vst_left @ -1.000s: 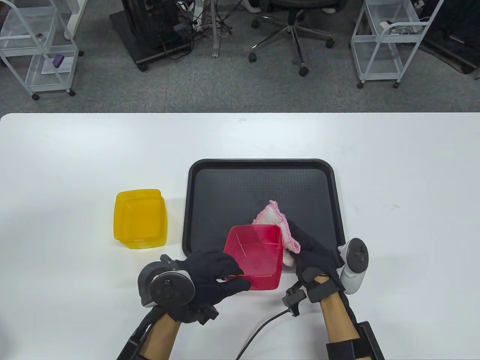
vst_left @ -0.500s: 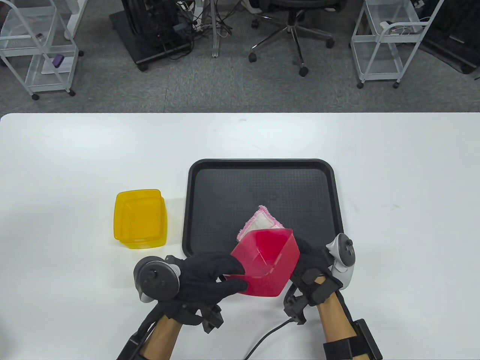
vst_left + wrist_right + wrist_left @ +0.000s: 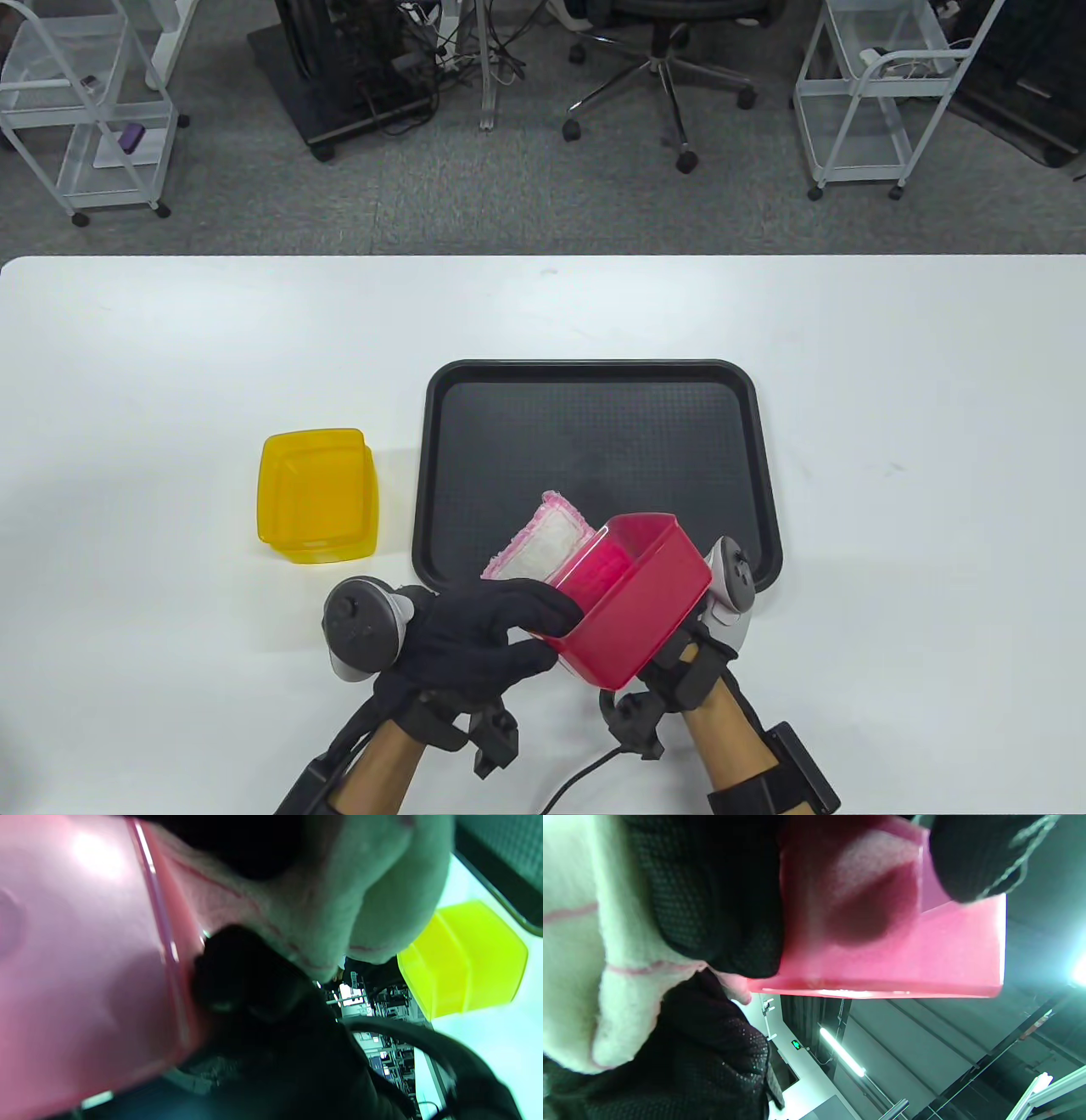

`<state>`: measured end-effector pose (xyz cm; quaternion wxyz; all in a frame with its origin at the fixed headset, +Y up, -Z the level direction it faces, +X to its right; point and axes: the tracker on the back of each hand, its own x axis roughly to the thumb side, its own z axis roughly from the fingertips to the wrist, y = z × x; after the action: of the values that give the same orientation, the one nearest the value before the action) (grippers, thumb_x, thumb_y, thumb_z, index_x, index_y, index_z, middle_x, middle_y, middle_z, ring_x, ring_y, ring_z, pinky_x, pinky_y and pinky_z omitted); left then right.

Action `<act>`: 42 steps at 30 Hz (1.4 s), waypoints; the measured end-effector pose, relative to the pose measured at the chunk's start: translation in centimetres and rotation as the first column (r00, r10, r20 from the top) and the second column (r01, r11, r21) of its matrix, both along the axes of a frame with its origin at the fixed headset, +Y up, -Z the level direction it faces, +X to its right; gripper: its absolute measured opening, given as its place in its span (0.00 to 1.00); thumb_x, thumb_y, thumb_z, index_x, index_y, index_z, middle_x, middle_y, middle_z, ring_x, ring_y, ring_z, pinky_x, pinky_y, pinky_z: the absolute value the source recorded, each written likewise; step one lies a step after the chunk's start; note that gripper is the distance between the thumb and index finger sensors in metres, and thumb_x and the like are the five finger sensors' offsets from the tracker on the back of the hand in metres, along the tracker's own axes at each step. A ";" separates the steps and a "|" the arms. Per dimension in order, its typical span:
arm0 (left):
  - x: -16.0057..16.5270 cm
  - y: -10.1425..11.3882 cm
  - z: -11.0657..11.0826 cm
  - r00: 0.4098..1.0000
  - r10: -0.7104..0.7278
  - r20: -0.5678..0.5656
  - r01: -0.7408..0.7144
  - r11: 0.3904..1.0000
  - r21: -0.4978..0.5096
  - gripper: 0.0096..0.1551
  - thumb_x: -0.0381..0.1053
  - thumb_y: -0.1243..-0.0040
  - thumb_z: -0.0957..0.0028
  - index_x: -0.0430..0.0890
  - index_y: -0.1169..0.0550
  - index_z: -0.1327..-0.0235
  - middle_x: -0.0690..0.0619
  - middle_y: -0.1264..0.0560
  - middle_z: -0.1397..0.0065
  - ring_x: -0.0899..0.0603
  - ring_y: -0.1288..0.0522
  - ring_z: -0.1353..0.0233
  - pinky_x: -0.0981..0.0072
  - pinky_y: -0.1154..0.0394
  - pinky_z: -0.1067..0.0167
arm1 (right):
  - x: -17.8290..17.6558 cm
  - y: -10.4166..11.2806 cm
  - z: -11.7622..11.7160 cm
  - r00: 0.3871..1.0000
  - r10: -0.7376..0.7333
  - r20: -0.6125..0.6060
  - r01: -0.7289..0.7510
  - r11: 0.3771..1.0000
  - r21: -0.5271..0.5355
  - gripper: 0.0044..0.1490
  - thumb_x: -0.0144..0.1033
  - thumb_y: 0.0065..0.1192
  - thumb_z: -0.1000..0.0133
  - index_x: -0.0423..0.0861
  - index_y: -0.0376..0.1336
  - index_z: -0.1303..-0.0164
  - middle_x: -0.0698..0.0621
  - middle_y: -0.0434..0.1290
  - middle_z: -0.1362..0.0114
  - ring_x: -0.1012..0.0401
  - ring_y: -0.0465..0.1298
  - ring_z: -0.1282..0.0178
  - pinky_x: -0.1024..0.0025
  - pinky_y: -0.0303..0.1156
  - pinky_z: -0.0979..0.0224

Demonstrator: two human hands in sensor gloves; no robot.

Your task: Wipe plastic food containers with dish cloth

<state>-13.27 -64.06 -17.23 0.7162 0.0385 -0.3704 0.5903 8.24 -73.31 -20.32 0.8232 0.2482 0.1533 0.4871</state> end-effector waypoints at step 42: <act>1.8 -1.0 0.7 0.771 -0.413 -0.484 0.543 0.825 0.160 0.21 0.67 0.36 0.49 0.55 0.11 0.57 0.59 0.13 0.44 0.40 0.11 0.46 0.61 0.10 0.48 | 4.1 0.0 -0.9 0.909 0.032 0.416 0.021 0.992 -0.122 0.35 0.23 0.54 0.42 0.47 0.48 0.24 0.39 0.53 0.19 0.38 0.62 0.24 0.43 0.67 0.29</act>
<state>-11.47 -65.06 -16.51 0.8931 0.1754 -0.2837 0.3017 12.32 -73.32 -21.23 0.8495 0.0862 0.0045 0.5205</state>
